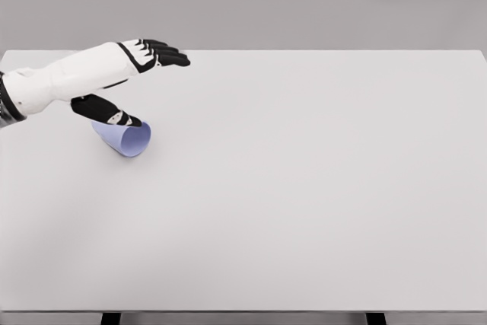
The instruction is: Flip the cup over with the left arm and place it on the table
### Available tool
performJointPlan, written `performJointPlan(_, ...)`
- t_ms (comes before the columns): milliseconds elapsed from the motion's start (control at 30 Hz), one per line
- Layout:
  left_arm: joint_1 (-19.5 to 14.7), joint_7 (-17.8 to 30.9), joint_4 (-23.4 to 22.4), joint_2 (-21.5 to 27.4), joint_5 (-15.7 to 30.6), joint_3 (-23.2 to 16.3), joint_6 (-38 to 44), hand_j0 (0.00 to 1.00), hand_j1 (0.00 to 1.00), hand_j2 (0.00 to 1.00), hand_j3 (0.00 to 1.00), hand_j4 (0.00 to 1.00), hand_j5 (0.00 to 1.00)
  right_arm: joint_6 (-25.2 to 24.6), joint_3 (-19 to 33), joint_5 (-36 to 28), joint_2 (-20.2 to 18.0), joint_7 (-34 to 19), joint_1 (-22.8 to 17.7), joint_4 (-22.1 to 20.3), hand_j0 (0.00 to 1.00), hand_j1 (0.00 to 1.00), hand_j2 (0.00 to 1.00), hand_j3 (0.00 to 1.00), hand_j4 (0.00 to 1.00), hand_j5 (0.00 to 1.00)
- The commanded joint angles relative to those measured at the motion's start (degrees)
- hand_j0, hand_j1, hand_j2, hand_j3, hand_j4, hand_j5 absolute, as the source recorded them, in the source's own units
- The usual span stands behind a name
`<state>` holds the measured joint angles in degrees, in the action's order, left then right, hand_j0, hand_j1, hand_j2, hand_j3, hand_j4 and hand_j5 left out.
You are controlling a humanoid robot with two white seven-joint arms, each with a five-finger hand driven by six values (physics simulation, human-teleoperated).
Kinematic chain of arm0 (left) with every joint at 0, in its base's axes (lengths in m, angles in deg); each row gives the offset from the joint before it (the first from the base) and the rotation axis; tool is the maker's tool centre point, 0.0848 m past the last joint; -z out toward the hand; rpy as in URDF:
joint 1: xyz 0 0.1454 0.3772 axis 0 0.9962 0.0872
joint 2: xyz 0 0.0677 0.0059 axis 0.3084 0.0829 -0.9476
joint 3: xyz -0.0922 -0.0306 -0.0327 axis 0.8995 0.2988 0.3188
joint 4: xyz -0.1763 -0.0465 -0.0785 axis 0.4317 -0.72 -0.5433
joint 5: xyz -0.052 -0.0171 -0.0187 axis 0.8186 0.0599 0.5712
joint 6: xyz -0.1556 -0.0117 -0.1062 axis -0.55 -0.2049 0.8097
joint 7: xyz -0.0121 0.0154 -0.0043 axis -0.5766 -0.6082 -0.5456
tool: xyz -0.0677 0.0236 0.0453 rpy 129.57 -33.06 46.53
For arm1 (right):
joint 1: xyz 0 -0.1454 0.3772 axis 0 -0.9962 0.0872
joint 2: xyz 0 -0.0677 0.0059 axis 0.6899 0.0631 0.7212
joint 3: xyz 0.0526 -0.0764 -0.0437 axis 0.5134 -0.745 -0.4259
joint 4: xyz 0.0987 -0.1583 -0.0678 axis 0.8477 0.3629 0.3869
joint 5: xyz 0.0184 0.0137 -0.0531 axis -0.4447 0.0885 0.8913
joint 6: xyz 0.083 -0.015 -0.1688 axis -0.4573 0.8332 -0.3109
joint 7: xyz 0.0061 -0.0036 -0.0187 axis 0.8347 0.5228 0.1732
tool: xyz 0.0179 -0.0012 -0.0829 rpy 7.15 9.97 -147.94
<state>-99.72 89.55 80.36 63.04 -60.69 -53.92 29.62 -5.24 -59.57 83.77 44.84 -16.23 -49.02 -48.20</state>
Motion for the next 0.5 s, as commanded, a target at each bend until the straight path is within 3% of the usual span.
performJointPlan(0, 0.00, -0.01, 0.16, -0.54, 0.31, -0.84, 0.15, 1.00, 1.00, 1.00, 1.00, 1.00, 1.00, 0.08, 0.09, -0.01, 0.00, -0.04, 0.00, 0.04, 1.00, 1.00, 1.00, 1.00, 1.00, 1.00)
performJointPlan(133, -0.09, -0.01, -0.89, -0.19, -0.13, -0.84, 0.06, 1.00, 1.00, 1.00, 1.00, 1.00, 1.00, -0.01, -0.08, -0.01, 0.00, 0.05, 0.00, 0.04, 1.00, 1.00, 1.00, 1.00, 1.00, 1.00)
performJointPlan(200, -1.05, -0.01, -1.07, 0.69, -2.85, -1.01, 0.06, 1.00, 1.00, 1.00, 1.00, 1.00, 1.00, -0.01, -0.08, -0.01, 0.00, 0.05, 0.00, 0.04, 1.00, 1.00, 1.00, 1.00, 1.00, 1.00)
performJointPlan(333, -3.07, -0.01, -3.97, 7.71, -4.00, -1.45, -0.02, 1.00, 1.00, 1.00, 1.00, 1.00, 1.00, -0.01, -0.08, -0.01, 0.00, 0.05, 0.00, 0.04, 1.00, 1.00, 1.00, 1.00, 1.00, 1.00)
performJointPlan(400, -5.44, -0.01, -7.22, 14.57, -3.65, -5.13, -0.20, 1.00, 1.00, 1.00, 1.00, 1.00, 1.00, -0.01, -0.08, -0.01, 0.00, 0.05, 0.00, 0.04, 1.00, 1.00, 1.00, 1.00, 1.00, 1.00)
performJointPlan(467, -8.43, -0.01, -8.54, 18.62, -3.73, -13.22, -0.46, 1.00, 1.00, 1.00, 1.00, 1.00, 1.00, -0.01, -0.08, -0.01, 0.00, 0.05, 0.00, 0.04, 1.00, 1.00, 1.00, 1.00, 1.00, 1.00)
